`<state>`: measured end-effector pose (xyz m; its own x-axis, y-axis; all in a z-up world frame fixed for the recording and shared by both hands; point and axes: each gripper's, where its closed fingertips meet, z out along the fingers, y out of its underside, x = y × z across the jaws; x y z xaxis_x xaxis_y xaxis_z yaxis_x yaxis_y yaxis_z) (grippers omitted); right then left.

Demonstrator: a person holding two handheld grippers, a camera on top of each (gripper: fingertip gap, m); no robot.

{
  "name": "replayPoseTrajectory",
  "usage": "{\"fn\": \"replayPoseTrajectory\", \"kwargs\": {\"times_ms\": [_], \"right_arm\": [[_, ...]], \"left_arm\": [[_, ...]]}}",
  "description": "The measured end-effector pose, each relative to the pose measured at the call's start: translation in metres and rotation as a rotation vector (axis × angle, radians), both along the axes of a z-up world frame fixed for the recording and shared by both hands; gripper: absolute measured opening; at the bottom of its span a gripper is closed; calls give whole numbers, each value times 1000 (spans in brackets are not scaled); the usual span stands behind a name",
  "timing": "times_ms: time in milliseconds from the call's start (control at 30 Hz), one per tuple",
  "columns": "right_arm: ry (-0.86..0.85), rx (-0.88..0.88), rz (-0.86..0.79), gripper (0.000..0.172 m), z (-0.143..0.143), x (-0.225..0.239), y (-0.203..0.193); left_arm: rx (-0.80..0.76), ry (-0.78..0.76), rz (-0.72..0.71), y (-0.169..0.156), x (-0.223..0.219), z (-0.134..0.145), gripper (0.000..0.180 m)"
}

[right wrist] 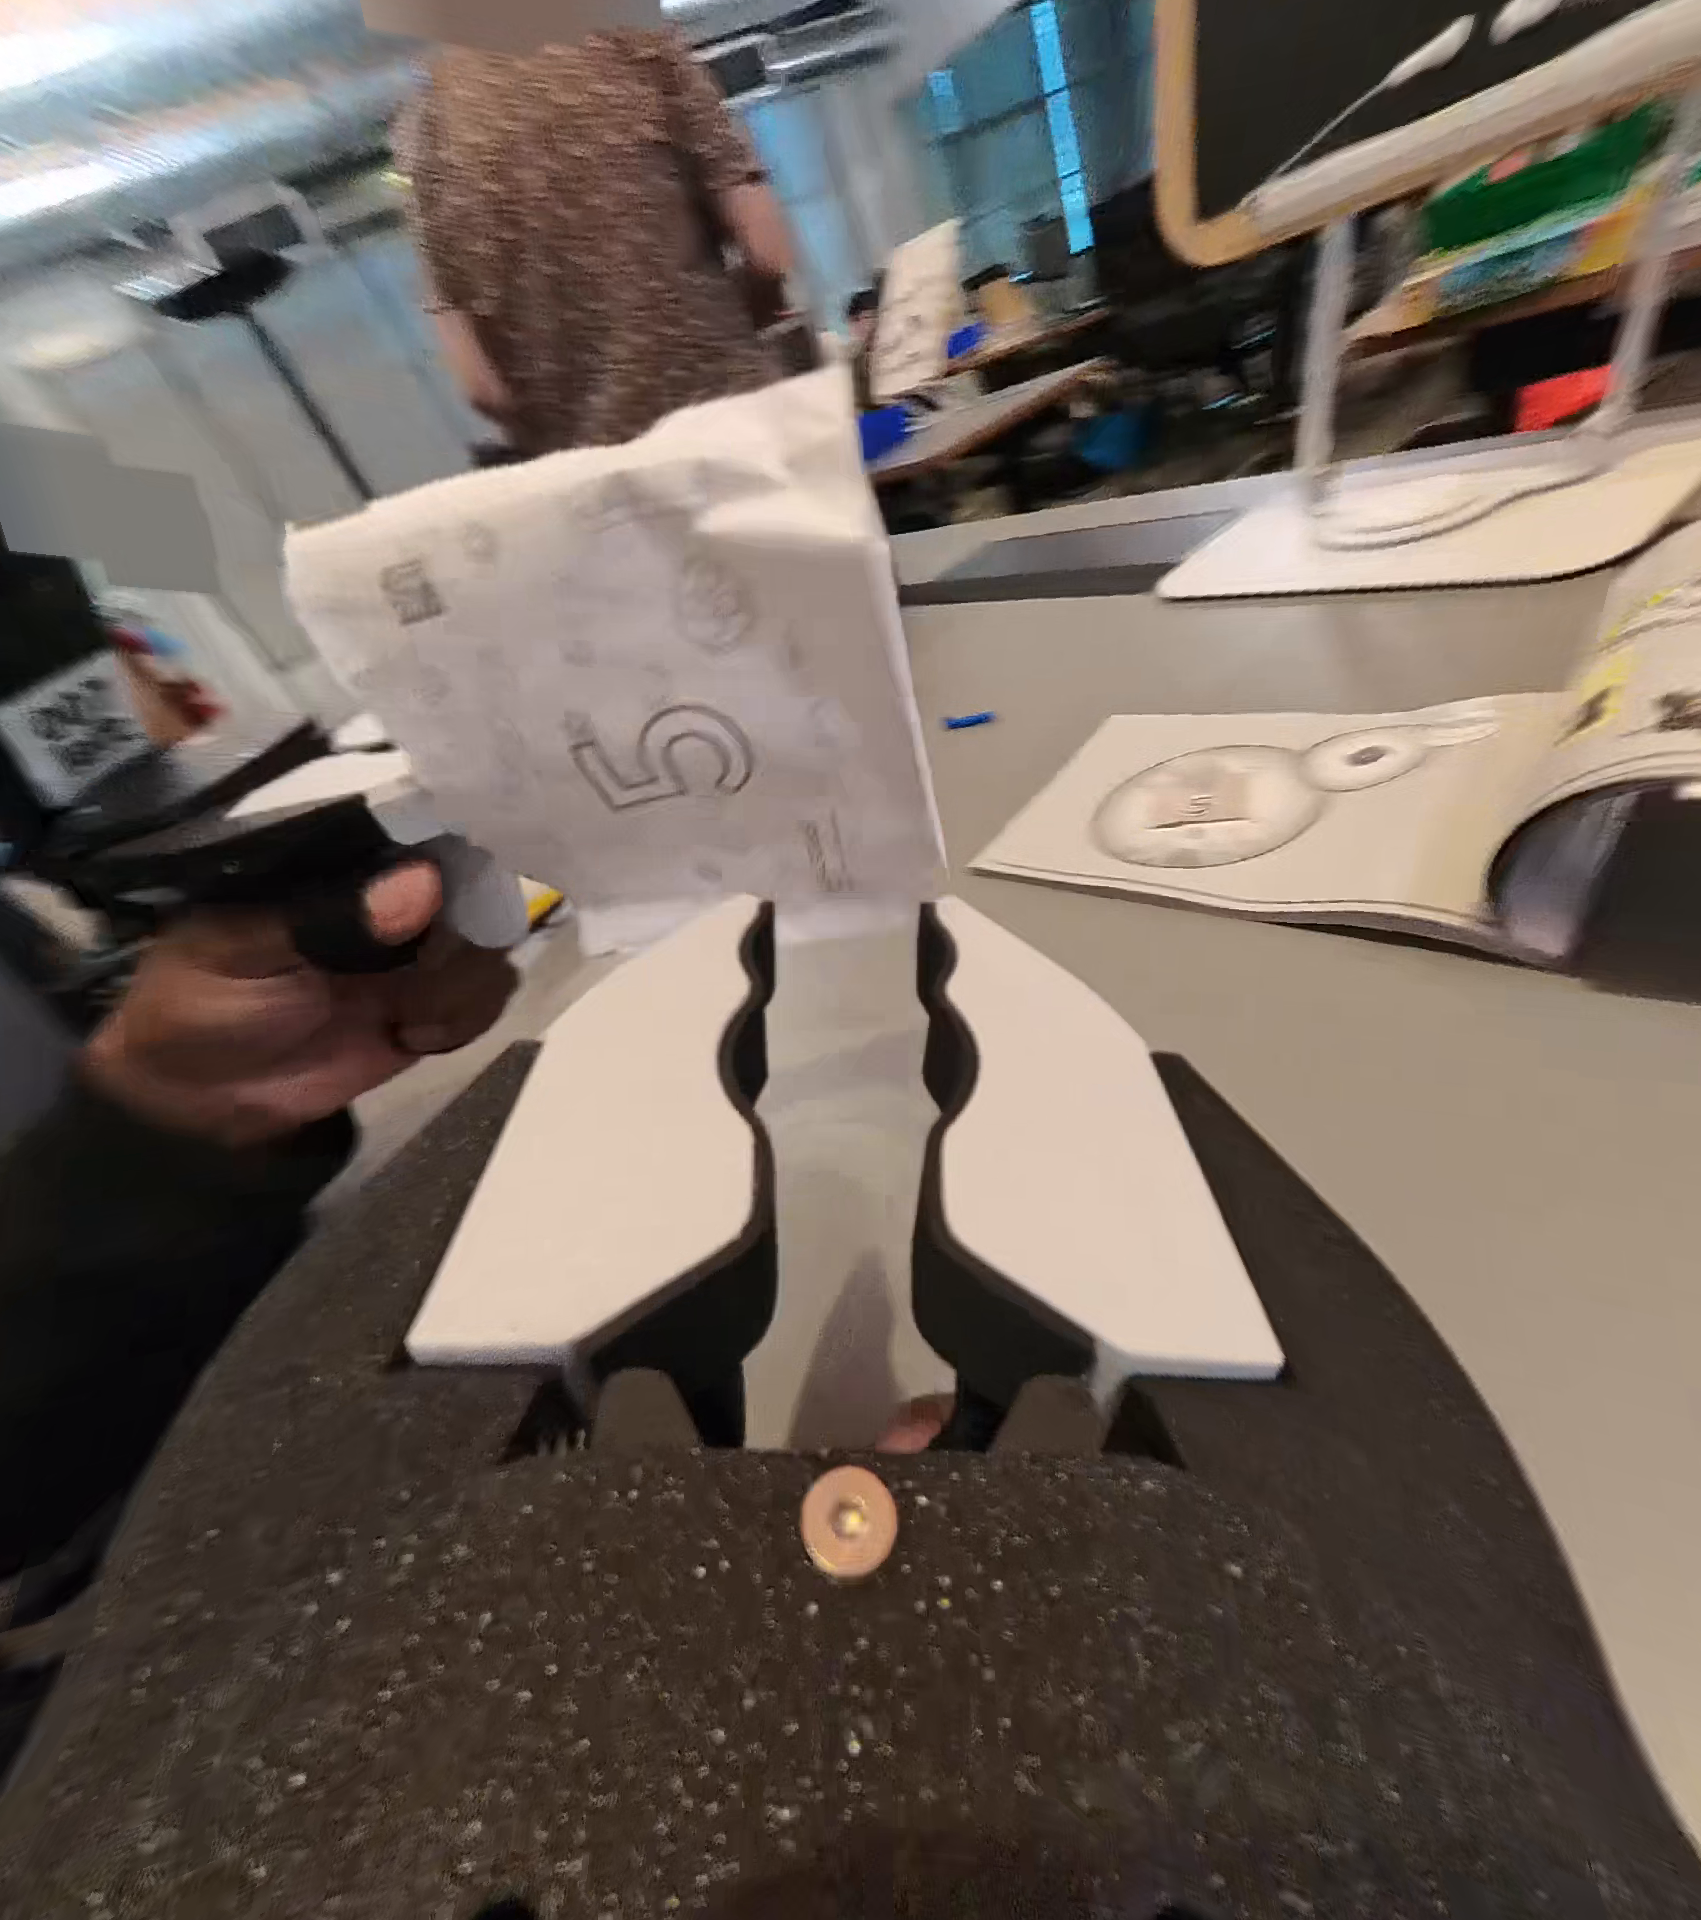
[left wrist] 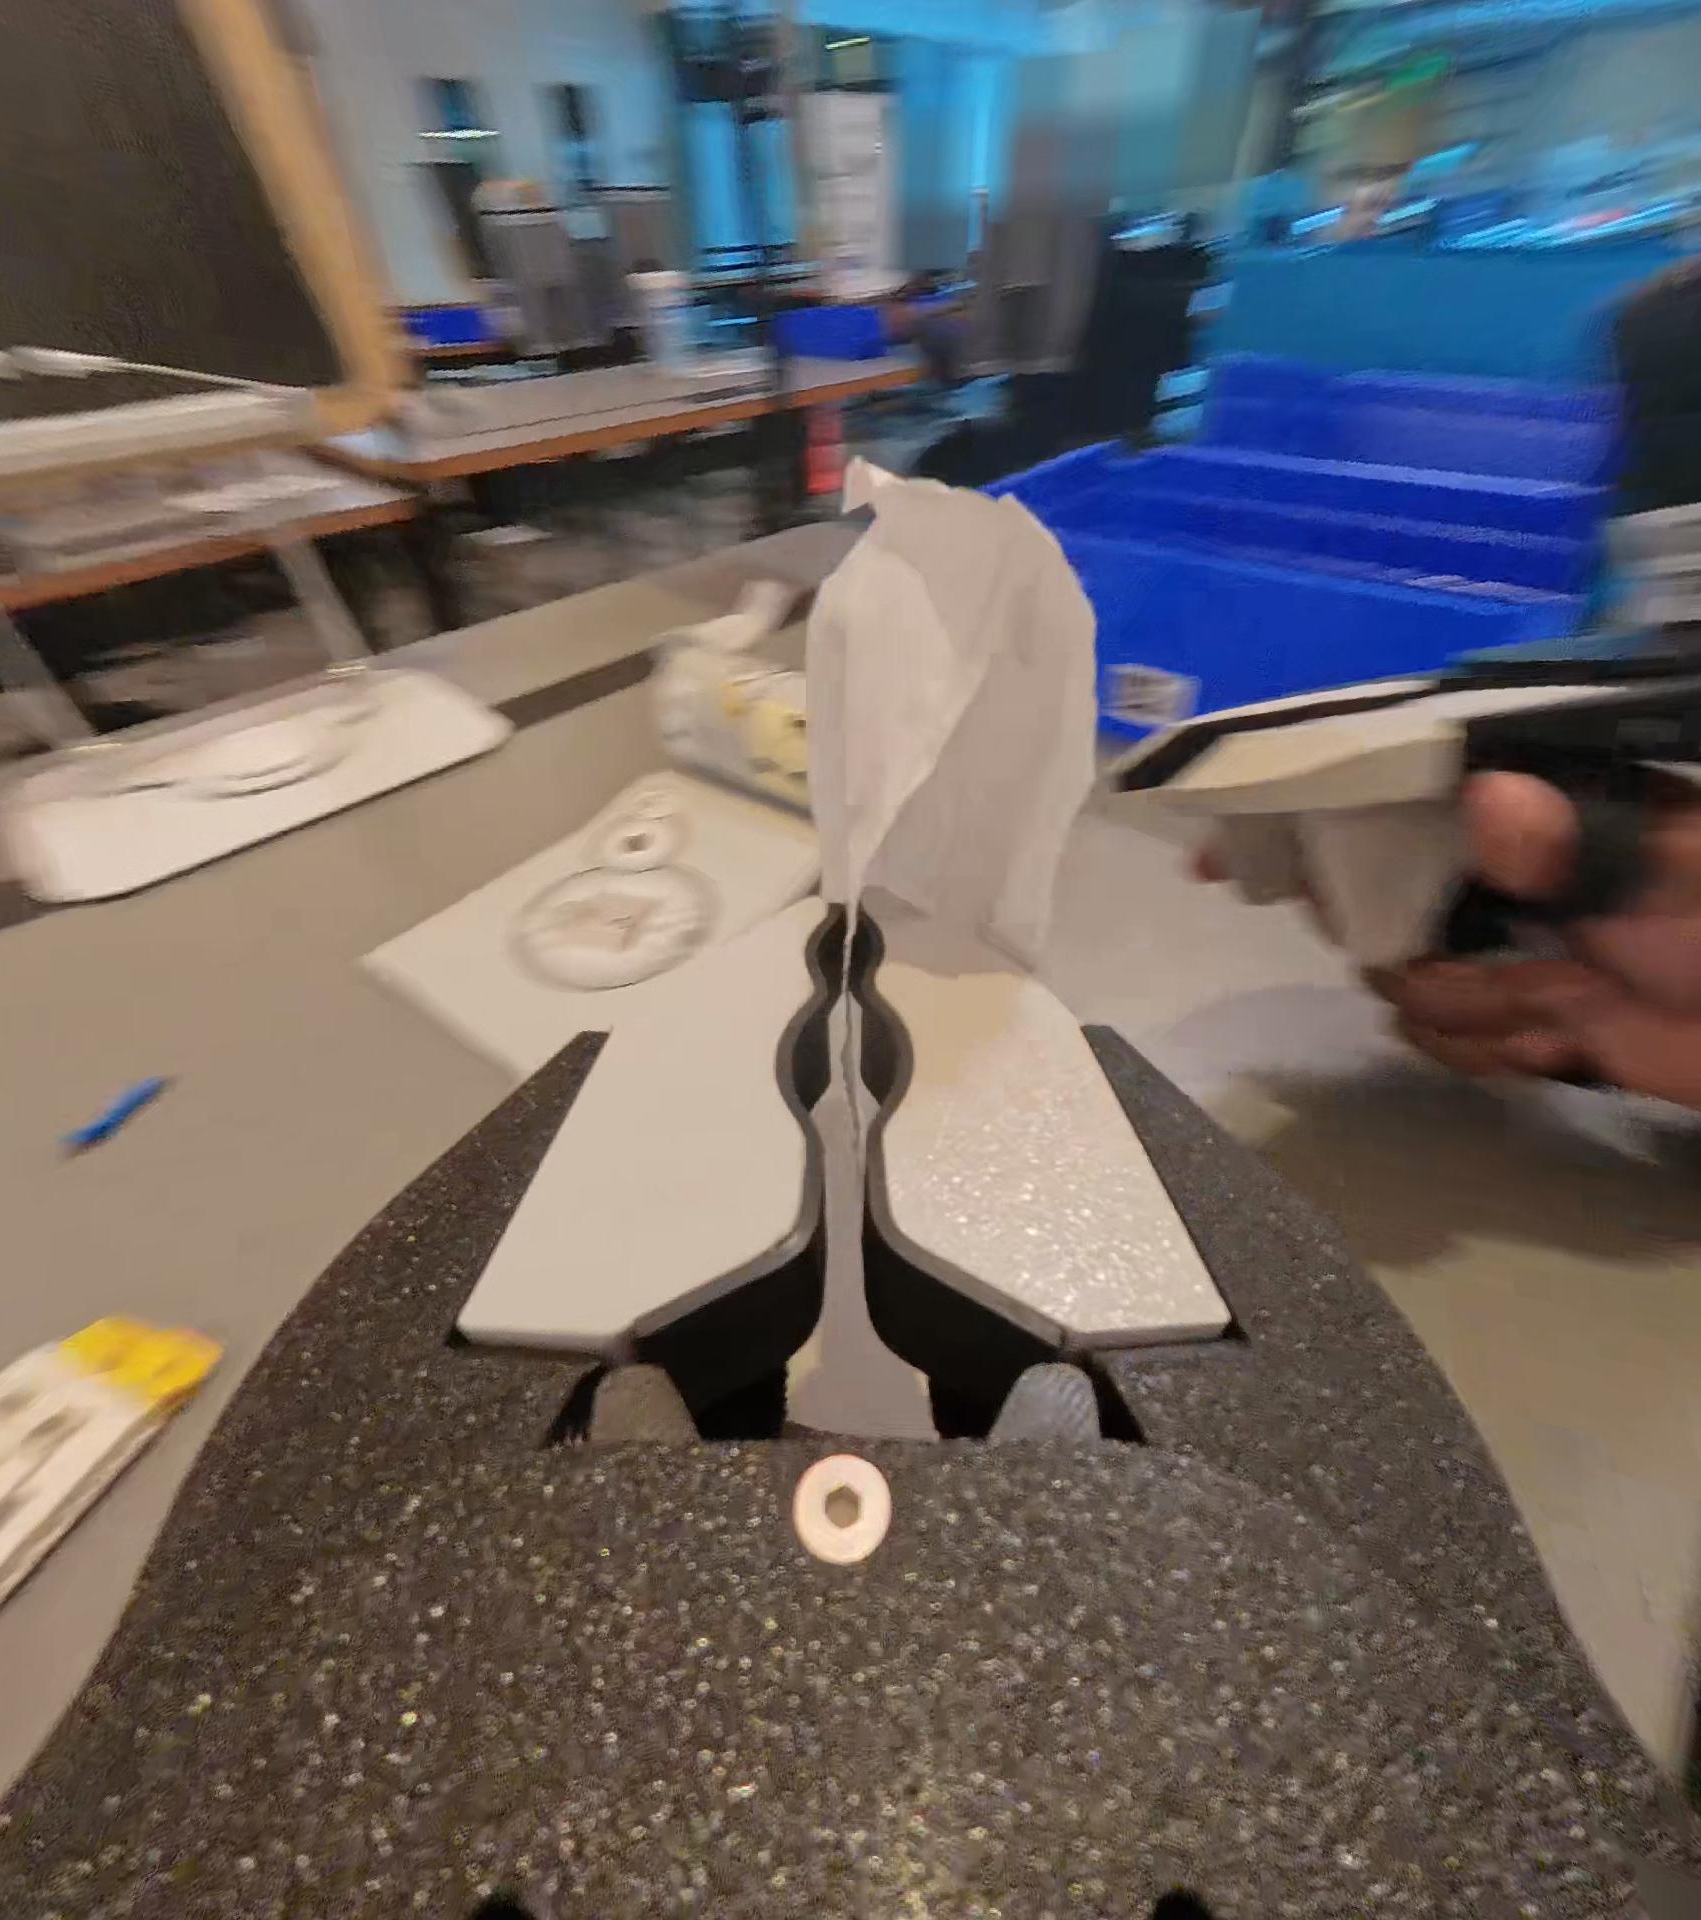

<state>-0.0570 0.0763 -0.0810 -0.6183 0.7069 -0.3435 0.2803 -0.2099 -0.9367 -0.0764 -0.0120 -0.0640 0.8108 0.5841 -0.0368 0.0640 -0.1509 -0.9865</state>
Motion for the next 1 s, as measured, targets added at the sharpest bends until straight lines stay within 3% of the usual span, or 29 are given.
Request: {"fn": "replayPoseTrajectory", "kwargs": {"times_ms": [67, 167, 200, 267, 300, 467, 533, 600, 667, 1000], "right_arm": [[70, 99, -59, 31, 4, 7, -18], [143, 210, -103, 38, 9, 18, -54], [158, 216, -116, 39, 12, 18, -63], [167, 191, -164, 27, 19, 15, -68], [162, 171, -164, 36, 22, 13, -70], [72, 162, -149, 41, 12, 4, -71], [59, 181, -195, 39, 8, -2, -64], [54, 216, -233, 26, 4, -7, -59], [68, 272, -273, 2, 1, -11, -54], [149, 649, -469, 0, -2, -5, -32]], "left_arm": [[-59, 79, 181, -6, -13, -2, 0], [-132, 200, 308, 1, -14, -5, 0], [-139, 226, 320, 5, -11, -6, 0], [-142, 262, 346, 10, -6, -8, 0], [-148, 277, 345, 12, -4, -9, 0], [-128, 311, 337, 11, 0, -15, 0], [-118, 311, 342, 8, -1, -16, 0], [-105, 311, 348, 7, -2, -15, 0], [-103, 318, 362, 4, -3, -13, 0], [-158, 341, 524, -13, -17, -12, 0]]}}
